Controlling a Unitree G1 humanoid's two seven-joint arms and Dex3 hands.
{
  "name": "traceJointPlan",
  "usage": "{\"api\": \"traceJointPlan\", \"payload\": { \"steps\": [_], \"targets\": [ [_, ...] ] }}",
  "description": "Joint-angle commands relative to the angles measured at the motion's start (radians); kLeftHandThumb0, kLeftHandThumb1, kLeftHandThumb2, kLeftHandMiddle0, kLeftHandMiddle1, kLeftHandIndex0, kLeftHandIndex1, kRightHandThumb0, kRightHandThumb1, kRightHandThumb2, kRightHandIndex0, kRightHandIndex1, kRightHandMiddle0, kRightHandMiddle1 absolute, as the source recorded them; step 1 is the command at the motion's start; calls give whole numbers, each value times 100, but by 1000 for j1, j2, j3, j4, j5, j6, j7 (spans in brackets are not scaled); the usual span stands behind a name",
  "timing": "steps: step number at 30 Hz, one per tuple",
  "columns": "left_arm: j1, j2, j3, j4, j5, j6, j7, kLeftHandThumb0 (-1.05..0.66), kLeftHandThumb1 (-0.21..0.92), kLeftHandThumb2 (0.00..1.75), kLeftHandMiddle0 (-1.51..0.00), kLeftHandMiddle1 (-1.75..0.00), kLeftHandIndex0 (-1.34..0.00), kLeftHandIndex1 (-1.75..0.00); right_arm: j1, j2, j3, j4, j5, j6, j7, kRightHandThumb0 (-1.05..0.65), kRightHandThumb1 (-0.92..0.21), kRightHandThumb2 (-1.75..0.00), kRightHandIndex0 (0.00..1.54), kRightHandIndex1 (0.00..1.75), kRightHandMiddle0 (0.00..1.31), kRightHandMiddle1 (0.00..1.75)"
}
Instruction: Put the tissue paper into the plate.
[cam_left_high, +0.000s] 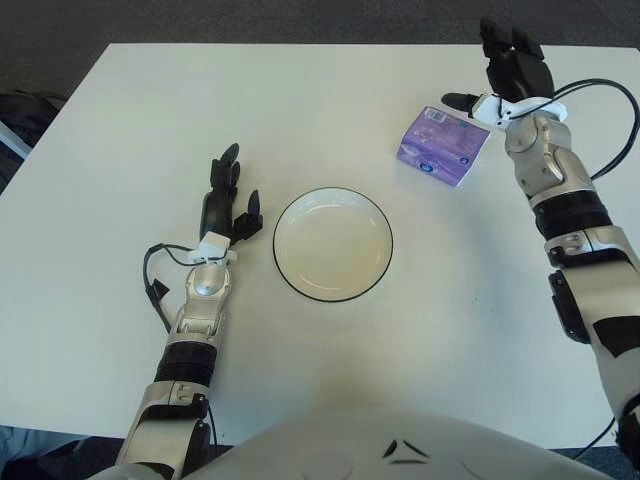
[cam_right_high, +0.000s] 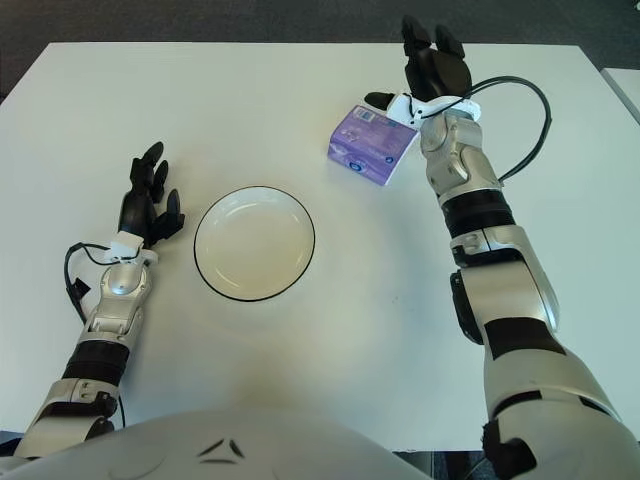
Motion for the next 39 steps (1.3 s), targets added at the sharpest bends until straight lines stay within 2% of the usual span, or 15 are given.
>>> {"api": "traceJointPlan", "payload": {
  "steps": [1,8,17,32,39],
  "targets": [
    [133,-70,-36,216,15,-14,19,-66,92,78,-31,0,0,-55,42,-35,-24,-61,12,12,22,-105,-92,-42,0,0,0,0],
    [123,-70,-35,226,12,-14,17,-66,92,77,-30,0,0,-55,57,-48,-39,-100,29,-15,25,-105,-92,-44,0,0,0,0],
    [118,-74,-35,233,10,-24,18,-66,92,78,-30,0,0,-56,77,-55,-33,-156,16,20,89,-105,-92,-44,0,0,0,0],
    [117,-73,-37,233,14,-17,20,-66,92,77,-30,0,0,-56,94,-31,19,-183,-29,56,159,-105,-92,-41,0,0,0,0],
    [118,-75,-37,229,14,-18,21,-66,92,78,-30,0,0,-55,101,-34,57,-164,-38,21,159,-105,-92,-45,0,0,0,0]
  ]
}}
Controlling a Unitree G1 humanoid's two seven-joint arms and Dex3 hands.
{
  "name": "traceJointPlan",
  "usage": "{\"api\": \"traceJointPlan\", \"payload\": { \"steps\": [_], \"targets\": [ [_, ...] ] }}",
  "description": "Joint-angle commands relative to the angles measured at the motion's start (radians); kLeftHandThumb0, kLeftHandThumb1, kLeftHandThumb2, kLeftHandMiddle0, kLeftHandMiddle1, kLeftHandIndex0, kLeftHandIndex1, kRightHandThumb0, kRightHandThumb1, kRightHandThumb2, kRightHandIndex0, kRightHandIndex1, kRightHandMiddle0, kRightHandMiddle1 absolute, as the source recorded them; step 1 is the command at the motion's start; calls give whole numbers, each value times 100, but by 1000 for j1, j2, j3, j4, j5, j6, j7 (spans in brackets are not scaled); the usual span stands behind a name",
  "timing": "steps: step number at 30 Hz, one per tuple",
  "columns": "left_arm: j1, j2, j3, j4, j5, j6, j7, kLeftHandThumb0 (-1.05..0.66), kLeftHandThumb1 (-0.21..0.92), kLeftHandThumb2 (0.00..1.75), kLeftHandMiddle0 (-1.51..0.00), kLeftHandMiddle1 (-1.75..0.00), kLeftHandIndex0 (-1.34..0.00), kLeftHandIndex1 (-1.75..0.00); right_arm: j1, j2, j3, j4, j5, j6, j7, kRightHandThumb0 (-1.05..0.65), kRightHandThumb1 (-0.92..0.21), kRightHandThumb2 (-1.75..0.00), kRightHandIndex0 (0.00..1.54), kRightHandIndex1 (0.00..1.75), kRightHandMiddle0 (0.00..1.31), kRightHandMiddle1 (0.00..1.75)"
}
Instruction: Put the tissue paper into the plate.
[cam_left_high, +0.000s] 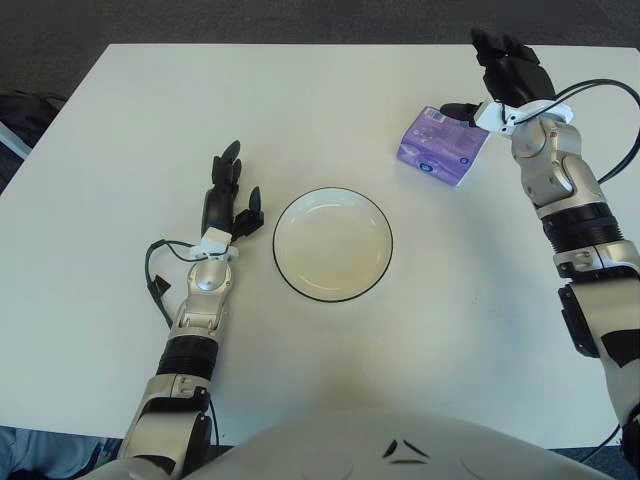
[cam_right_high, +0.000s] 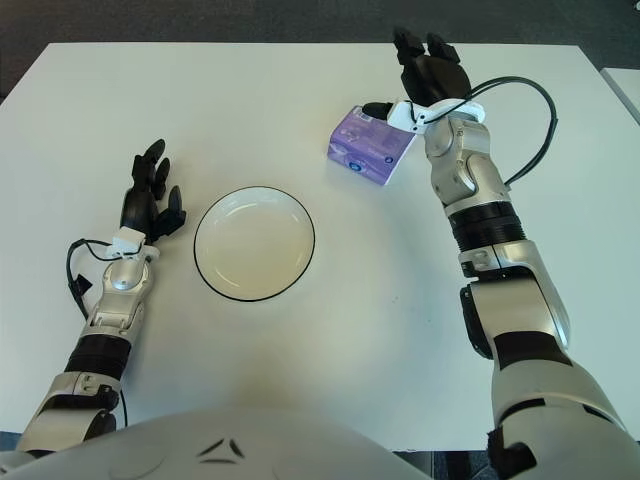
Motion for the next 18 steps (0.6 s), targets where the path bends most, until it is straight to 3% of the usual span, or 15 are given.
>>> {"api": "traceJointPlan", "payload": {
  "steps": [1,18],
  "targets": [
    [145,-76,-37,197,14,-14,23,-66,92,78,-30,0,0,-55,28,-4,34,-2,-28,-29,14,-105,-92,-45,0,0,0,0],
    [149,-82,-39,197,12,-25,23,-66,92,78,-29,0,0,-56,15,16,96,50,-46,-15,20,-105,-92,-41,0,0,0,0]
  ]
}}
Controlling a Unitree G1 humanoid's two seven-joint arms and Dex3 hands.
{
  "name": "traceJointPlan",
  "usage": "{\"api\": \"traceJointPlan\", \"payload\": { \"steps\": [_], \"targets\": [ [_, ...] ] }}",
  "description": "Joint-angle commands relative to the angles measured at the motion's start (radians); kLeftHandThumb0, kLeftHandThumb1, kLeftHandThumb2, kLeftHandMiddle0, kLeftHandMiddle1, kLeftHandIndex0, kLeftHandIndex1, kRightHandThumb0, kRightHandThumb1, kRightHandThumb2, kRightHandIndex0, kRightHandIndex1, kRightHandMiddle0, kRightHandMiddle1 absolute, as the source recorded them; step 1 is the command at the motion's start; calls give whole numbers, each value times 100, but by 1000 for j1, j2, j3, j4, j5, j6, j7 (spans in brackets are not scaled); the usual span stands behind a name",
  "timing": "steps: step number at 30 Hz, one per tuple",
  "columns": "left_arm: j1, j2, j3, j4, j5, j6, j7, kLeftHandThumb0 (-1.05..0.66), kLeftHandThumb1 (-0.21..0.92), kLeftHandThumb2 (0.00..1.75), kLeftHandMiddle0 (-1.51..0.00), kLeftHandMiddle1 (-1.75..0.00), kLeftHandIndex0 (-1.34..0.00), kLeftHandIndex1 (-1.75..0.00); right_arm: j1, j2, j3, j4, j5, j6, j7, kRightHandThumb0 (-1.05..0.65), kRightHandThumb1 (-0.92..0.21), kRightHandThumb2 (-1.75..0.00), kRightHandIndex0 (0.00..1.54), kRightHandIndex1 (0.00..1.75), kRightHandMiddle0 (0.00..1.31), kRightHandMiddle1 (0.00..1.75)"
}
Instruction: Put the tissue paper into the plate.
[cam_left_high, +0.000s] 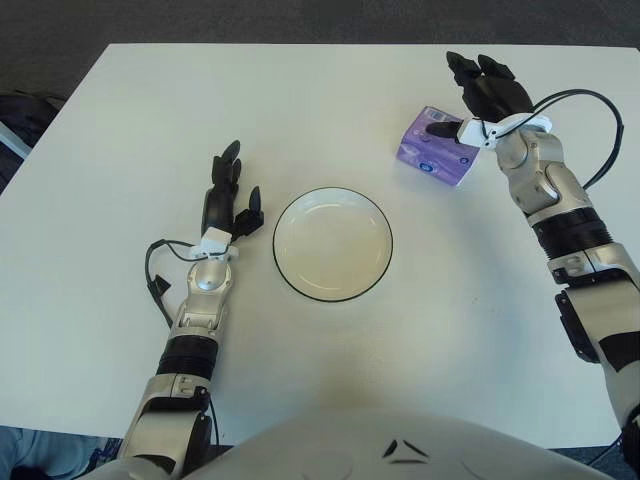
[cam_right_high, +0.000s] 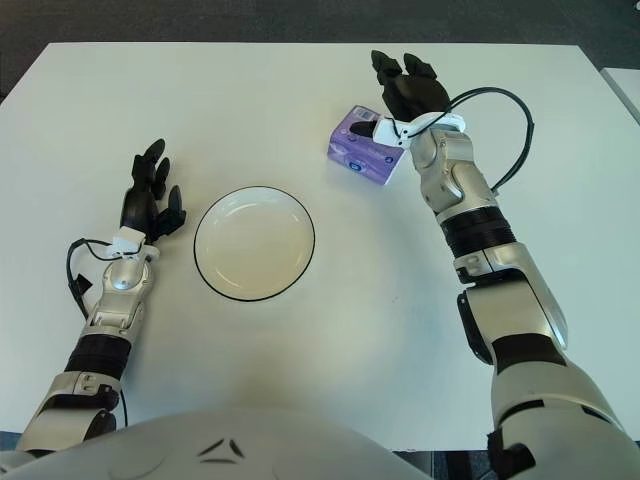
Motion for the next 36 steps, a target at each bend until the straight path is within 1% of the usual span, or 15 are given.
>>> {"api": "traceJointPlan", "payload": {
  "steps": [1,13,24,36],
  "targets": [
    [149,-82,-39,196,12,-24,23,-66,92,78,-29,0,0,-56,7,8,22,19,-32,4,5,-105,-92,-41,0,0,0,0],
    [152,-79,-42,197,23,-16,32,-67,92,78,-30,-1,0,-55,14,18,48,34,-53,13,5,-105,-92,-38,0,0,0,0],
    [154,-77,-45,197,22,-15,34,-68,92,79,-30,-1,0,-53,13,13,75,41,-71,16,2,-105,-92,-37,0,0,0,0],
    [167,-77,-45,185,12,-24,23,-67,92,79,-29,0,0,-53,28,7,81,26,-91,22,3,-105,-92,-36,0,0,0,0]
  ]
}}
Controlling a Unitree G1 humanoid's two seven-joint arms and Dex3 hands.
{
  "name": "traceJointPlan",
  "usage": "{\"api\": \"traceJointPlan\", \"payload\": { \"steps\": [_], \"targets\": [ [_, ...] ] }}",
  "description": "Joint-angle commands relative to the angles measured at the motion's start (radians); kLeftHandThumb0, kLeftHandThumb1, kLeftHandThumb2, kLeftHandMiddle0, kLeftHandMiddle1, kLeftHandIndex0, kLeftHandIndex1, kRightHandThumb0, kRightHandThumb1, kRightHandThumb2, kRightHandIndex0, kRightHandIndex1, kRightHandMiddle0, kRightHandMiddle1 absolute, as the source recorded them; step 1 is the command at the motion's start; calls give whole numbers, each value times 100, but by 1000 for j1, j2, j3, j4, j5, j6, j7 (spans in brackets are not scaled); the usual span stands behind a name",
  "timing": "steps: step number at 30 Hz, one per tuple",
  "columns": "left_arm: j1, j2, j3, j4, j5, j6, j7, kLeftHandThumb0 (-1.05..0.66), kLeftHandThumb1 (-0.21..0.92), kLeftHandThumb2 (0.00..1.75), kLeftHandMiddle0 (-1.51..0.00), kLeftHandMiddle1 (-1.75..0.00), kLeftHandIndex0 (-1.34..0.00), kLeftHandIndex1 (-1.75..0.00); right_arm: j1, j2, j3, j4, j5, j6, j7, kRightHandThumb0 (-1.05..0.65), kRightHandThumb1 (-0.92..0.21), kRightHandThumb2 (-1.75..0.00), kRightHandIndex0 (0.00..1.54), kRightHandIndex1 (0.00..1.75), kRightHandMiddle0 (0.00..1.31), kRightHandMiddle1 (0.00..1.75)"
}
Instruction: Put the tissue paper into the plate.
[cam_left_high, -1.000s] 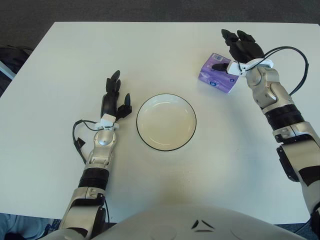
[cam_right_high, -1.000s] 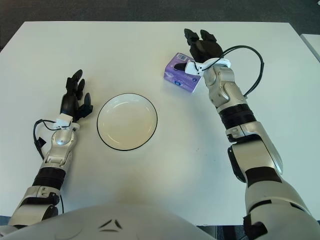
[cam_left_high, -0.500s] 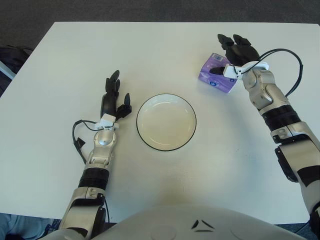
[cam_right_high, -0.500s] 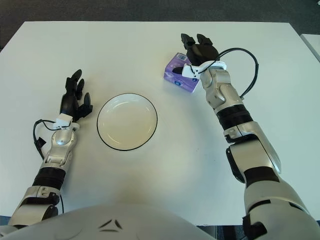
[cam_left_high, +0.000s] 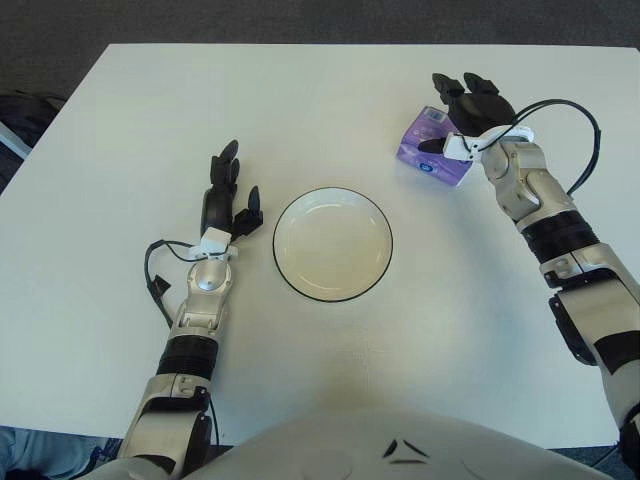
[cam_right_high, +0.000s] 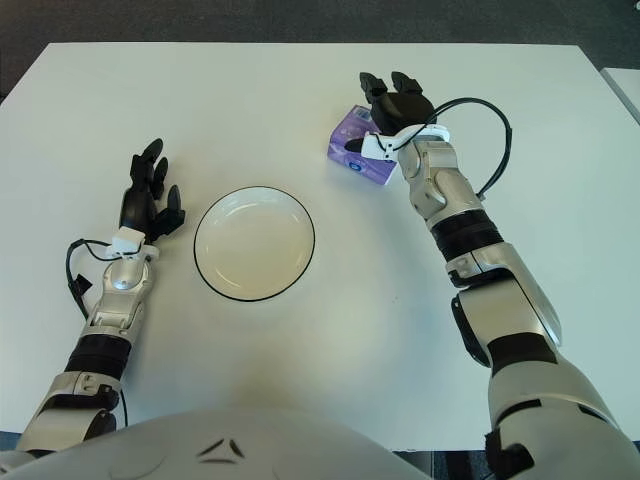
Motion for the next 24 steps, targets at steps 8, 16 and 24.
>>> {"api": "traceJointPlan", "payload": {
  "steps": [8,16,24],
  "targets": [
    [167,-74,-42,186,14,-18,11,-67,92,79,-29,0,0,-55,34,-14,4,-6,-21,-11,2,-105,-92,-40,0,0,0,0],
    [169,-71,-42,185,17,-18,12,-67,92,79,-30,-1,0,-55,39,-22,2,6,-18,-19,2,-104,-92,-42,0,0,0,0],
    [166,-68,-42,189,20,-16,14,-67,92,80,-30,-1,0,-54,27,-20,5,54,-22,-19,-7,-104,-92,-41,0,0,0,0]
  ]
}}
